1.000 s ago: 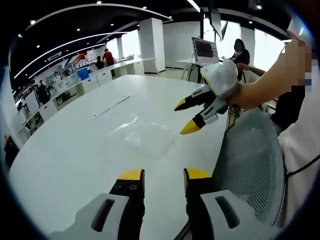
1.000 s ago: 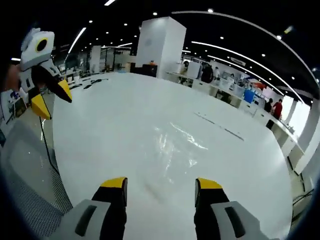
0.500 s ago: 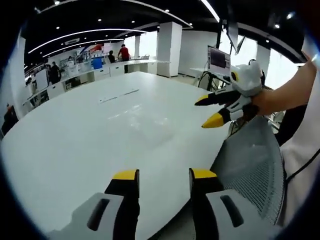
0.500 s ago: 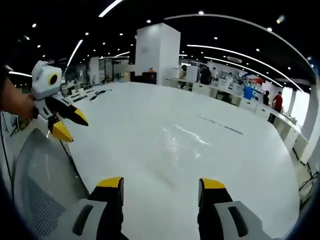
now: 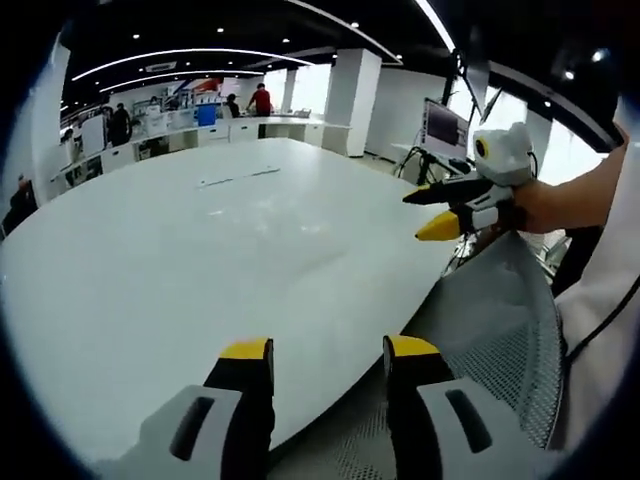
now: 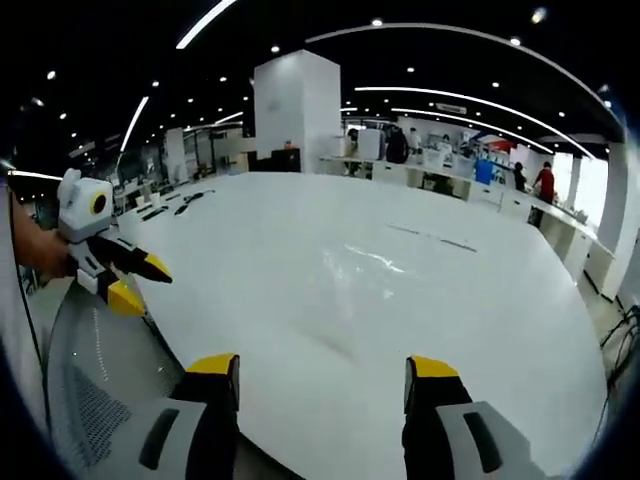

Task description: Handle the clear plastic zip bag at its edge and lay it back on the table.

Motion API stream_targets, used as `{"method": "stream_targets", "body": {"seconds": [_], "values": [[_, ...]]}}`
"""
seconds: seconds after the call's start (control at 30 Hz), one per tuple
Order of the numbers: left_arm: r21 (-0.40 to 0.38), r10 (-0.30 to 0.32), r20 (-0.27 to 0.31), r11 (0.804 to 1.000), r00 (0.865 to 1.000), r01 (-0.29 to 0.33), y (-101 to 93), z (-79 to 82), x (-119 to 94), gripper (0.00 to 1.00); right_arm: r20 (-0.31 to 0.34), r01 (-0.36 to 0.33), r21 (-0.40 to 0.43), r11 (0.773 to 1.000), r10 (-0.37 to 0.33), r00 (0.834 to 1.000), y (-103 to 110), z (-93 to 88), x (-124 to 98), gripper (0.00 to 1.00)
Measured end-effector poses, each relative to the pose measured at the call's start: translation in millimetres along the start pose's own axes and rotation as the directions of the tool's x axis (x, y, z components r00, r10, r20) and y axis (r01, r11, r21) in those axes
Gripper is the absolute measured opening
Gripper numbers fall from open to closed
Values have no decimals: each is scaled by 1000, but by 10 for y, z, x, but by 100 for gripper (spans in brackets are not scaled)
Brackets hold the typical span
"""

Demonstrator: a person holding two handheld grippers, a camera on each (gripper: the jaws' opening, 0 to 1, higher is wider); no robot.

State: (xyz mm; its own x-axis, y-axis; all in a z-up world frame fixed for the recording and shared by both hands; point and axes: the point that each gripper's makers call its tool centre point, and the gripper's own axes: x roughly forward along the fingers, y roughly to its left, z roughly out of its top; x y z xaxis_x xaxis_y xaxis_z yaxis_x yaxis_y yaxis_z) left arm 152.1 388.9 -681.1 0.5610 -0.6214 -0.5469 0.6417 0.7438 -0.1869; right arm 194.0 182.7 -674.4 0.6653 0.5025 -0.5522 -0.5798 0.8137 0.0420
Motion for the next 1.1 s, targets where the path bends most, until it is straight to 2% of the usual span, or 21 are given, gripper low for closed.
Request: {"method": "stream_targets", "body": {"seconds": [0.07, 0.23, 0.43, 0.73, 1.1], "values": [[-7, -4, -1, 1000, 1000, 4, -26, -12, -8, 42, 12, -7, 55, 998, 6, 1000, 2, -35, -36, 67], [8, -11, 3, 1000, 1000, 11, -126, -25, -21, 43, 34, -17, 64, 998, 15, 999, 33, -32, -69, 67], [0, -7, 29, 1000, 1000, 7, -106, 6, -15, 46, 62, -33, 117, 993, 26, 998, 59, 6, -44, 71], [-25, 4, 51, 1000, 999, -3, -99, 36, -11, 55, 48, -48, 91, 995, 44, 998, 127, -19, -15, 72], [-52, 22, 89, 998, 996, -18, -12, 96, -16, 70, 52, -45, 67, 997, 42, 998, 132, -14, -1, 81]]}}
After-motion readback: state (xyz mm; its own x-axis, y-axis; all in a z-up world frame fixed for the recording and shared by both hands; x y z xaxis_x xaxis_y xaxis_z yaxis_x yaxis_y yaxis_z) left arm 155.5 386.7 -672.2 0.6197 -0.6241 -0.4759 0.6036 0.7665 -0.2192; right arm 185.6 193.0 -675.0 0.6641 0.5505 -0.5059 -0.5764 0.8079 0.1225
